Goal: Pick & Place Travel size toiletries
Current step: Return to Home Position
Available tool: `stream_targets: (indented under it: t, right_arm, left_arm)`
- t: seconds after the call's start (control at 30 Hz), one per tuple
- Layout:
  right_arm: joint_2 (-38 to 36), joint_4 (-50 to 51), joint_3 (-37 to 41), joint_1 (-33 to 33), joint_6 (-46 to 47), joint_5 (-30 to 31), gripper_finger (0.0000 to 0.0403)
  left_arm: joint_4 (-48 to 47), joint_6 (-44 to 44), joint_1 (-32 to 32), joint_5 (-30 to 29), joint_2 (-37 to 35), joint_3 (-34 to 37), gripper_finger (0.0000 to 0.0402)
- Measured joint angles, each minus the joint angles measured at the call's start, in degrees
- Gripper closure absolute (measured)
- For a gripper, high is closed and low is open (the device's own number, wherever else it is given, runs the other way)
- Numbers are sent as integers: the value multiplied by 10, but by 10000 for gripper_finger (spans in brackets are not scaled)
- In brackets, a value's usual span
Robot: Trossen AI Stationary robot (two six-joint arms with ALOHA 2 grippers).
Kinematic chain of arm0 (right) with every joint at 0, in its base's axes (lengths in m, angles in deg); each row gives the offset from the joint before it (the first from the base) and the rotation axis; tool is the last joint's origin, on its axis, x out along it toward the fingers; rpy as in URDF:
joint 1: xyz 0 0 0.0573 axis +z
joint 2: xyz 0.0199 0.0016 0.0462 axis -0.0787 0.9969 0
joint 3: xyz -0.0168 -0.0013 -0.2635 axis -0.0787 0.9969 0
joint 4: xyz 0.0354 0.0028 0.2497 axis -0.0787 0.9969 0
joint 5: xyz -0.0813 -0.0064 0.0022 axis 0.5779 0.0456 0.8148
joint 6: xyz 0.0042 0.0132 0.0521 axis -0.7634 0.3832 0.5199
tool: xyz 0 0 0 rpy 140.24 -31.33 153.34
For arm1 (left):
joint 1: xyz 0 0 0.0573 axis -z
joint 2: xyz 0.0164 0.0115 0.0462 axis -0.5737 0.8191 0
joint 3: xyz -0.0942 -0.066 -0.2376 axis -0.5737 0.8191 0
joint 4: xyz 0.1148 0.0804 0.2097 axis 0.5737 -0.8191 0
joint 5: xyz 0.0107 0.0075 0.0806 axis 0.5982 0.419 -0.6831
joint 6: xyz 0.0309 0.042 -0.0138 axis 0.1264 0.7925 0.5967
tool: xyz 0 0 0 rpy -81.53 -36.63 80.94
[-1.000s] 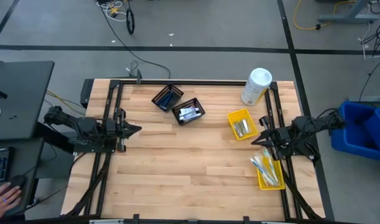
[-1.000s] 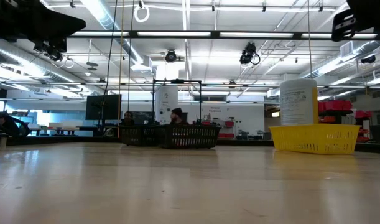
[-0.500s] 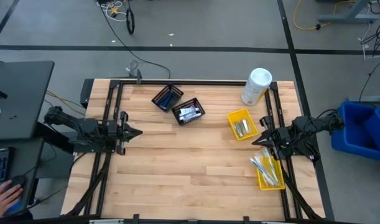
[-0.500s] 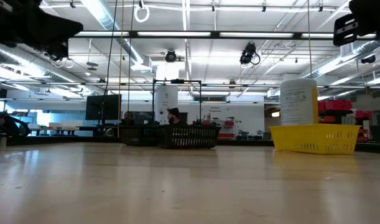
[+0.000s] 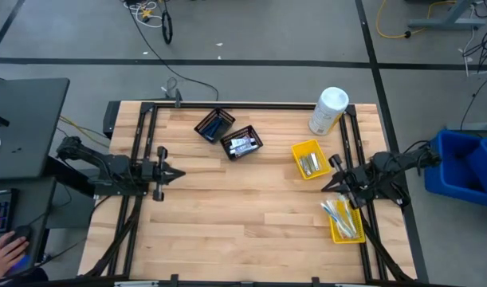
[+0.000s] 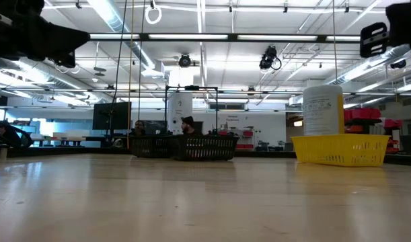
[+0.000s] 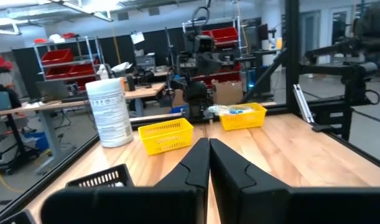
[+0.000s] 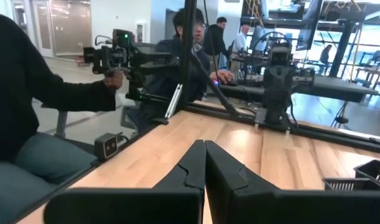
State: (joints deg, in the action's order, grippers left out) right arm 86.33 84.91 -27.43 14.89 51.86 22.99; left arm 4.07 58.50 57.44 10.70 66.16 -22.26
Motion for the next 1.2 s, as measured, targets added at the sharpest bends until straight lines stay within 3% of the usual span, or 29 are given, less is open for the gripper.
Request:
stream_targets:
  t: [0.27,0.5,0.93,1.2]
  right_arm:
    - [0,-49,45,0,0,0,397]
    - [0,-45,46,0,-1,0,397]
    - [0,-50,47,0,16,0,397]
    - [0,-112,87,0,-7,1,397]
  left_arm:
    - [0,-11,0,-9,0,0,386]
    - [0,39,0,-9,0,0,389]
    - [0,53,0,-9,0,1,388]
    - [0,52,0,-9,0,1,388]
